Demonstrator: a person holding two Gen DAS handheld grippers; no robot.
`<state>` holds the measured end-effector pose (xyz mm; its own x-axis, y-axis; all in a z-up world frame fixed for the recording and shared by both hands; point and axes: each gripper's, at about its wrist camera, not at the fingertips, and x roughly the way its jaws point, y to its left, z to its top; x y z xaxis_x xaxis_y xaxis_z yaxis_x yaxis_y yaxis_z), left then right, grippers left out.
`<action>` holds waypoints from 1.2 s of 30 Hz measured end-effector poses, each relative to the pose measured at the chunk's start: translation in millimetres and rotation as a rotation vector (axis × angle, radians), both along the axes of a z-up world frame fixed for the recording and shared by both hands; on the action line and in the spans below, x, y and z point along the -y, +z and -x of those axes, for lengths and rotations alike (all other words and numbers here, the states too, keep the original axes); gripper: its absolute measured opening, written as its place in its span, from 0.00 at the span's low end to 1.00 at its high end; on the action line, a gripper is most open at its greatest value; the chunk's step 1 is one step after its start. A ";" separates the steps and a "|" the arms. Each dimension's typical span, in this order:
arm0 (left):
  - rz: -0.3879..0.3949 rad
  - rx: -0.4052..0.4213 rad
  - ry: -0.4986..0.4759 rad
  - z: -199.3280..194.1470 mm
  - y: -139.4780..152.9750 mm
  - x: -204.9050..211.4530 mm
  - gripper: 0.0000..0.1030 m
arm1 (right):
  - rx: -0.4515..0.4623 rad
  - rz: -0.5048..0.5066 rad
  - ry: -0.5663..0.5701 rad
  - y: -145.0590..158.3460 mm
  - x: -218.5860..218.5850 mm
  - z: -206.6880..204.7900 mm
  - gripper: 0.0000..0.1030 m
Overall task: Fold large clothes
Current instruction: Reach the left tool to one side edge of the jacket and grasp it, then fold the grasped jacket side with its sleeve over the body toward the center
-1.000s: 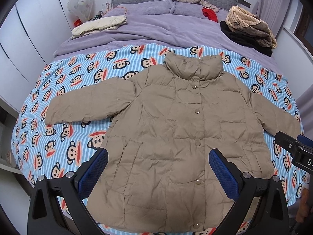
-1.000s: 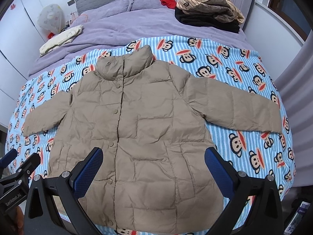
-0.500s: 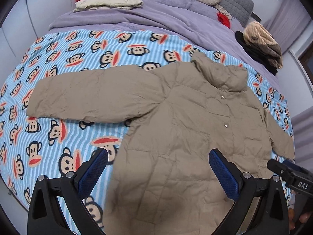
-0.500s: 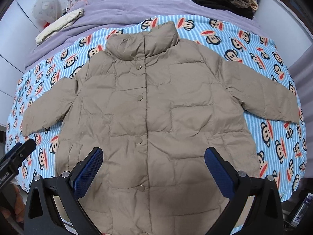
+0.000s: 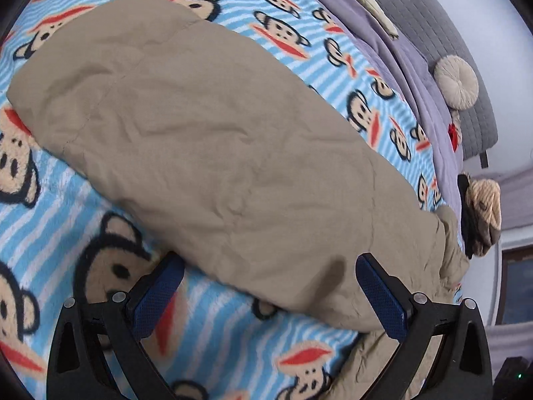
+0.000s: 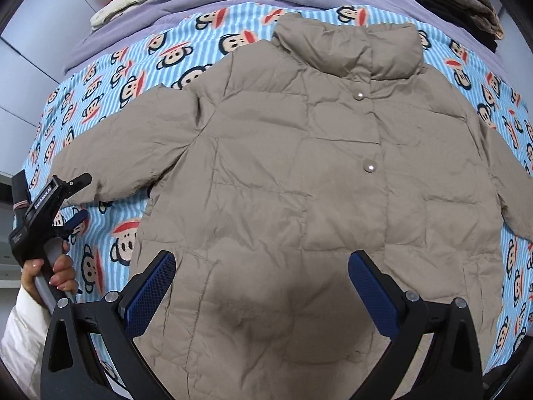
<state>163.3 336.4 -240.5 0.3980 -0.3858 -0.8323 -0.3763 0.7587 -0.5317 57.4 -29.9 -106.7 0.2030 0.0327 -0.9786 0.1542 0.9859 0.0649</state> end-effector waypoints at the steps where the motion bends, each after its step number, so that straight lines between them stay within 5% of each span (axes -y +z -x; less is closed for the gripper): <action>1: 0.005 0.013 0.020 -5.2 -1.5 -4.7 1.00 | -0.002 -0.001 0.007 -2.9 -3.8 -4.5 1.00; 7: -0.061 0.075 0.087 -36.2 2.4 -16.6 0.99 | 0.021 -0.017 0.038 -15.7 -24.7 -40.9 1.00; 8: -0.078 0.082 0.100 -39.3 3.4 -18.9 0.93 | 0.027 -0.023 0.044 -17.7 -28.6 -47.9 1.00; 9: -0.098 0.085 0.109 -42.2 4.2 -19.8 0.83 | 0.034 -0.028 0.051 -19.9 -33.1 -56.0 1.00; 11: -0.130 0.085 0.088 -50.5 4.1 -21.4 0.29 | 0.055 -0.041 0.068 -24.3 -43.7 -71.9 1.00; 13: -0.049 0.133 0.062 -53.9 7.1 -27.4 0.08 | 0.066 -0.056 0.084 -29.6 -55.1 -87.5 1.00; 15: -0.096 0.171 0.038 -55.6 23.8 -24.1 0.08 | 0.086 -0.082 0.097 -35.0 -65.0 -100.4 0.99; 17: -0.139 0.227 -0.001 -53.8 47.0 -17.1 0.08 | 0.114 -0.117 0.109 -41.4 -72.8 -110.9 0.87; 19: -0.158 0.287 -0.040 -52.2 71.8 -8.3 0.08 | 0.103 -0.156 0.115 -54.7 -78.8 -121.0 0.24; 20: -0.168 0.316 -0.060 -51.6 84.6 -2.7 0.08 | 0.074 -0.198 0.107 -64.6 -79.6 -125.8 0.18; 22: -0.180 0.372 -0.102 -49.6 110.2 11.4 0.08 | 0.044 -0.281 0.087 -81.1 -79.9 -129.9 0.14; 29: -0.193 0.509 -0.328 -39.2 177.1 119.1 0.08 | -0.023 -0.326 0.117 -113.6 -85.0 -137.7 0.14; 36: -0.223 0.566 -0.634 -27.9 201.6 289.4 0.08 | 0.039 -0.437 0.001 -67.0 10.7 -107.1 0.14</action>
<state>191.2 47.0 -38.9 0.5397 -0.5262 -0.6572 0.4262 0.8439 -0.3258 164.5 -40.6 -173.6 0.2393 0.4427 -0.8642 0.1421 0.8645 0.4822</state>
